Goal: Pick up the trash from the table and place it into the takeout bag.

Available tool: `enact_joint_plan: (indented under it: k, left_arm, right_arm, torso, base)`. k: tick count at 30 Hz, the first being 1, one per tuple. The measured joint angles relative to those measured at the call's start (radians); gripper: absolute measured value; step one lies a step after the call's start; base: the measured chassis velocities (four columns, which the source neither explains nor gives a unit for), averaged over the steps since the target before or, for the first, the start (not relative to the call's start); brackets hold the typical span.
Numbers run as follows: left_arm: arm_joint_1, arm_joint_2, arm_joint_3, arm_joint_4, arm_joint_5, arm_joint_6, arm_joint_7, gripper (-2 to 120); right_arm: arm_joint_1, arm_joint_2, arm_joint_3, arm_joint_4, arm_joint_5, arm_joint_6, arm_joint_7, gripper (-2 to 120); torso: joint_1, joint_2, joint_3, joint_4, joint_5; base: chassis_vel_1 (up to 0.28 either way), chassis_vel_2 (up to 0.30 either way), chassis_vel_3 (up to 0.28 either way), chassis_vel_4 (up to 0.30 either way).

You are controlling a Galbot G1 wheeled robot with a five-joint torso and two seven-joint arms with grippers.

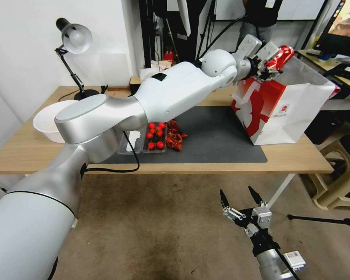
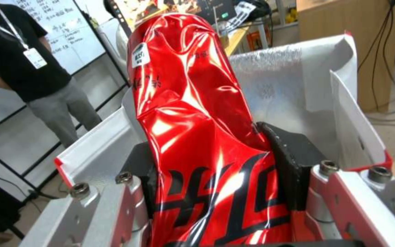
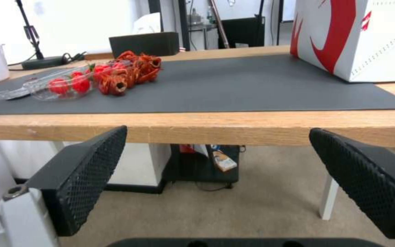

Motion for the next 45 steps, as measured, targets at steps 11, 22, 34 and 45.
enact_joint_plan:
  k: [11,22,34,45]
  left_arm:
    - [-0.016,0.0,0.007,0.006,-0.073,-0.142,-0.07,46]
    - [-0.019,0.0,0.055,0.004,-0.075,-0.183,0.032,46]
    - [-0.058,0.0,0.075,0.005,0.041,-0.089,0.145,46]
    - [-0.082,0.0,0.091,0.016,0.13,-0.011,0.17,70]
  right_arm:
    - [0.002,0.007,-0.004,-0.005,-0.003,0.002,0.0,100]
    - [0.006,0.013,-0.009,-0.005,-0.007,0.003,0.0,100]
    - [-0.007,0.019,0.0,-0.001,-0.011,0.01,-0.003,100]
    - [-0.009,0.018,0.001,-0.003,-0.01,0.018,-0.004,100]
  torso:
    - [0.0,0.0,0.0,0.0,0.0]
    - [0.0,0.0,0.0,0.0,0.0]
    - [0.0,0.0,0.0,0.0,0.0]
    - [0.0,0.0,0.0,0.0,0.0]
  base:
    - [0.0,0.0,0.0,0.0]
    - [0.0,0.0,0.0,0.0]
    - [0.0,0.0,0.0,0.0]
    - [0.0,0.0,0.0,0.0]
